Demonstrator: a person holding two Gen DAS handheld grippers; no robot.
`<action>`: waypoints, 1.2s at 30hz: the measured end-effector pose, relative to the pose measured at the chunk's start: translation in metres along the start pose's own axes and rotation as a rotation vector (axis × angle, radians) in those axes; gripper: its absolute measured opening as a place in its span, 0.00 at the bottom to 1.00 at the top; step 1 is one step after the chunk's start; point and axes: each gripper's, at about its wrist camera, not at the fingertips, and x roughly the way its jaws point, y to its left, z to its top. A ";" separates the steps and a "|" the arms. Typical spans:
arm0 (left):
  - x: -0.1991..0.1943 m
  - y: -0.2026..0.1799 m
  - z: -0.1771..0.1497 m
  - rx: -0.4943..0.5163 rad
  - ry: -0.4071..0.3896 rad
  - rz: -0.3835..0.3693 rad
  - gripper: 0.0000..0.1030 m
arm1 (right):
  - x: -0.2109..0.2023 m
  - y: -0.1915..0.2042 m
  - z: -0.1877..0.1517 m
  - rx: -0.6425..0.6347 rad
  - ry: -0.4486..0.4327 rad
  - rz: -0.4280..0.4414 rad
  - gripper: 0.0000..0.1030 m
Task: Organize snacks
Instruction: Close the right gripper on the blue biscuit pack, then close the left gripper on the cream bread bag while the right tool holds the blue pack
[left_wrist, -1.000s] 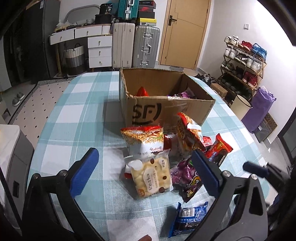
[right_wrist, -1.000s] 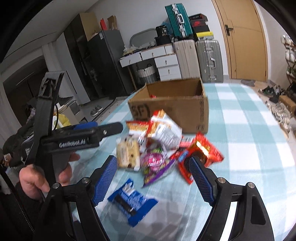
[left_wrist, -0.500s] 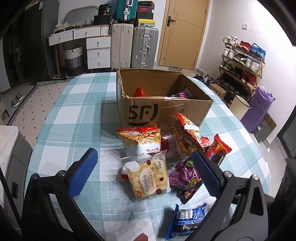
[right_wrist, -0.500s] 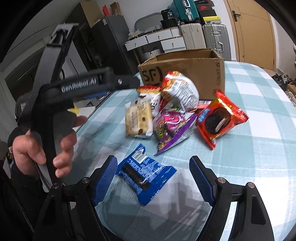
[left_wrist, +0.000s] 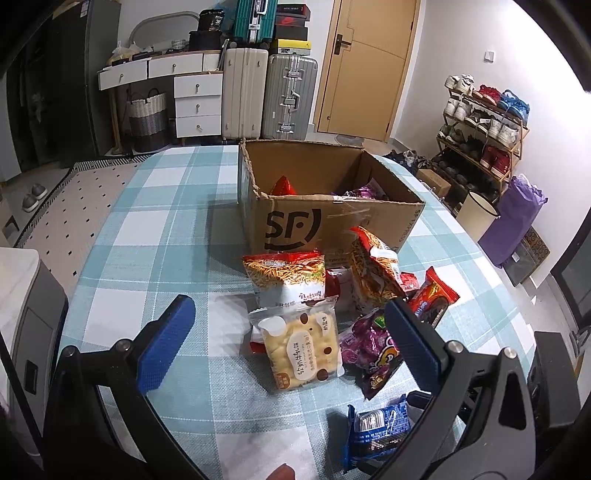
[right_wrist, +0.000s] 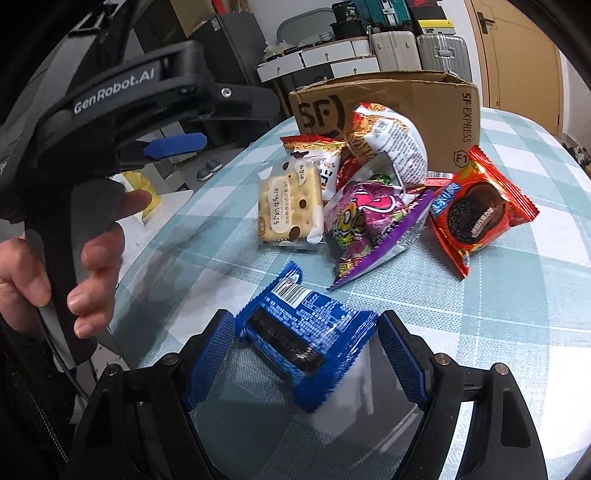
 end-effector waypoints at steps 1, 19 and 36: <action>-0.001 0.002 -0.001 -0.003 -0.001 0.000 0.99 | 0.003 0.001 0.000 -0.003 0.001 -0.001 0.79; 0.002 0.022 -0.010 -0.038 0.020 0.012 0.99 | 0.025 0.026 -0.004 -0.108 -0.003 -0.101 0.49; 0.009 0.029 -0.017 -0.047 0.049 0.025 0.99 | 0.000 0.005 -0.009 -0.027 -0.043 -0.038 0.44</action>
